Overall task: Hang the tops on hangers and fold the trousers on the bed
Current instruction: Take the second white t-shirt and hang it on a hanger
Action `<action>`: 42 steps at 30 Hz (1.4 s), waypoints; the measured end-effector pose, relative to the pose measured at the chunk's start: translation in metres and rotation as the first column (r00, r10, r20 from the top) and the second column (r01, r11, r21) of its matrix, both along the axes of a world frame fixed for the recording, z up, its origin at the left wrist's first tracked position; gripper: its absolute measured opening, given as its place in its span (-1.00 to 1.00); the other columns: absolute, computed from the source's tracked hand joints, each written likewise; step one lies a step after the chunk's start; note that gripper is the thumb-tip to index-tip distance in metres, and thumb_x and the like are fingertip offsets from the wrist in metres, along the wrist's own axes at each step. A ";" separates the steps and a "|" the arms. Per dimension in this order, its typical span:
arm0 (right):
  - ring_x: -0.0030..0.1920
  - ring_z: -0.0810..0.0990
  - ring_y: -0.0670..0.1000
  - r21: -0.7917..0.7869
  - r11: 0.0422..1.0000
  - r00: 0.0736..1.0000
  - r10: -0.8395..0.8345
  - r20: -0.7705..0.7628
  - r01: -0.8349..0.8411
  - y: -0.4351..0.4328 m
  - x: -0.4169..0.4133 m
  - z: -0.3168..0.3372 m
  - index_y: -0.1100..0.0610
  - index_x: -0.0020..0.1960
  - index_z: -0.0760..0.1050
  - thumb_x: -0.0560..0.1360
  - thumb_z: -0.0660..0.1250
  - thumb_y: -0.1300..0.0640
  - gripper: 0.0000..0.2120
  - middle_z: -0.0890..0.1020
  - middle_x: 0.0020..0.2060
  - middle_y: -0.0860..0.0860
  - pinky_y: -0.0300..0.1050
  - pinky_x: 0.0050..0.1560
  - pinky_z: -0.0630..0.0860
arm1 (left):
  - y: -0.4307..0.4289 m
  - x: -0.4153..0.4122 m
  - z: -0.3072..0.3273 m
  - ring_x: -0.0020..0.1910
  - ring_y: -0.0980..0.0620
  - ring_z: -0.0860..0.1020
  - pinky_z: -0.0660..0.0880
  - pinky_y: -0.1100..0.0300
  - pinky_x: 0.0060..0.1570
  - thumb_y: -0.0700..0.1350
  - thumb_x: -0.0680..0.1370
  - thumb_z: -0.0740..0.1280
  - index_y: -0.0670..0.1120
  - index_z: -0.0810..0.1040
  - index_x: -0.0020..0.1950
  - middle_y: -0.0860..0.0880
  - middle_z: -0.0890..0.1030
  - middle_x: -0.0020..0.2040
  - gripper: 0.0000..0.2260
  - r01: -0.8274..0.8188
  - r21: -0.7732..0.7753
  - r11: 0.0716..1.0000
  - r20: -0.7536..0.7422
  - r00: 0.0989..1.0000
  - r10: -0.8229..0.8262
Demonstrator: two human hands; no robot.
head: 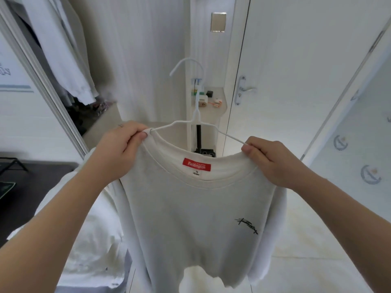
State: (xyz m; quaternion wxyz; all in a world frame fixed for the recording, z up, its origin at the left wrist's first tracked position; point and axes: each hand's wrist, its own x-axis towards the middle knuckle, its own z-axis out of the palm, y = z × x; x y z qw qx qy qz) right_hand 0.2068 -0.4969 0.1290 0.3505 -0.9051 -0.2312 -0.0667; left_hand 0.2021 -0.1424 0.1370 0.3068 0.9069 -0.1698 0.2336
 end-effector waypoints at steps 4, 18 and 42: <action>-0.40 0.39 -0.12 -0.014 0.998 0.993 -0.057 0.107 0.059 0.007 0.035 0.025 -0.14 -0.29 0.33 0.65 0.16 -0.04 -0.69 0.42 -0.44 -0.11 -0.33 -0.35 0.29 | 0.023 0.044 0.018 -0.05 0.34 0.51 0.35 0.49 -0.06 -0.21 0.67 0.25 0.03 0.58 0.05 0.17 0.59 -0.09 -0.83 0.049 -0.017 0.999 0.002 0.999 -0.049; -0.20 0.46 -0.07 0.209 0.977 0.998 0.041 -0.053 -0.029 0.107 0.152 0.167 0.16 -0.12 0.56 0.58 0.24 -0.01 -0.73 0.52 -0.26 -0.03 -0.24 -0.15 0.36 | 0.106 0.250 0.116 -0.02 -0.03 0.52 0.36 0.25 -0.01 -0.22 0.68 0.22 -0.18 0.60 0.07 -0.08 0.61 -0.04 -0.84 0.073 -0.029 0.997 0.160 0.985 -0.068; -0.07 0.59 0.16 0.569 0.811 0.944 -0.281 0.171 0.138 0.327 0.385 0.419 0.40 0.07 0.54 0.62 0.25 0.16 -0.72 0.63 -0.02 0.31 0.17 0.11 0.61 | 0.151 0.387 0.313 -0.29 0.30 0.49 0.36 0.44 -0.24 0.09 0.61 0.34 0.10 0.58 -0.07 0.20 0.61 -0.16 -0.88 0.320 -0.310 0.895 0.313 0.924 -0.222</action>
